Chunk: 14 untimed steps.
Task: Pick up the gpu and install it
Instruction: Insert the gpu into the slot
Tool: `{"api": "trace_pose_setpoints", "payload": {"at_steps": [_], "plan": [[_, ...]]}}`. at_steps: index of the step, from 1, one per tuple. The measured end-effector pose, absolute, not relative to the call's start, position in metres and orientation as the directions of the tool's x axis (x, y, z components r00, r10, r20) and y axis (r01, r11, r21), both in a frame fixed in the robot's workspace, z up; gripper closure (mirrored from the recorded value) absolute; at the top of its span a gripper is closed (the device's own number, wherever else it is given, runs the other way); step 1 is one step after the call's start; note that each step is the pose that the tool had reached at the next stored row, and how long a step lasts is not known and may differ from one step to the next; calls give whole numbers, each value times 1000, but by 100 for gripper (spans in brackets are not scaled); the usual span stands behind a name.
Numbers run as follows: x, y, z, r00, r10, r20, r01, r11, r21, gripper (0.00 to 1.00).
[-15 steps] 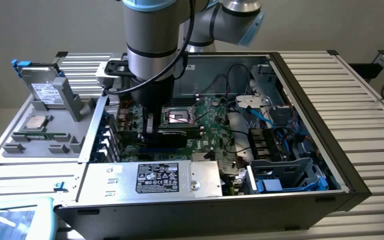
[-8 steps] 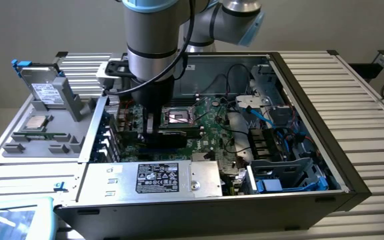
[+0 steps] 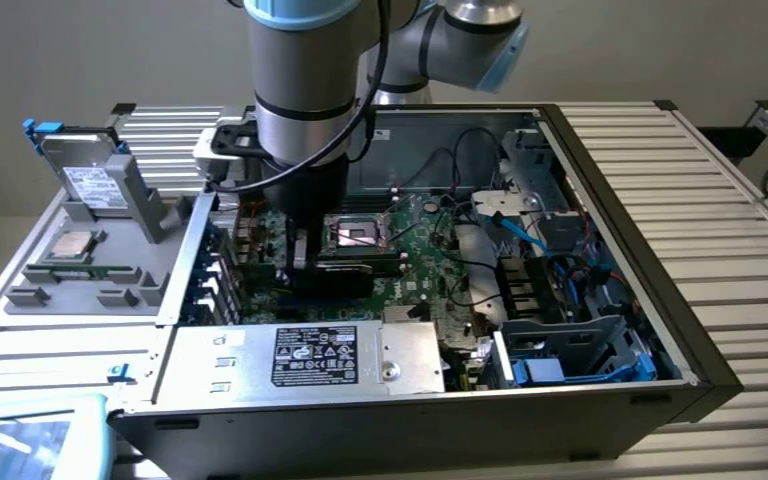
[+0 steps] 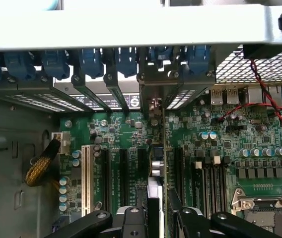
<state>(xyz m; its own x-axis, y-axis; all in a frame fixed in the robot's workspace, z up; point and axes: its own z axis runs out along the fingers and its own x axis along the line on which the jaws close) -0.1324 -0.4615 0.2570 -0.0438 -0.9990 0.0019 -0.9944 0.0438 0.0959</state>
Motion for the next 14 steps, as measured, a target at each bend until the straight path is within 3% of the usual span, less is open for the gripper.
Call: {"api": "trace_pose_setpoints", "payload": {"at_steps": [14], "plan": [[-134,-459,256,-44,-999,2,-994,44,97,73]]}}
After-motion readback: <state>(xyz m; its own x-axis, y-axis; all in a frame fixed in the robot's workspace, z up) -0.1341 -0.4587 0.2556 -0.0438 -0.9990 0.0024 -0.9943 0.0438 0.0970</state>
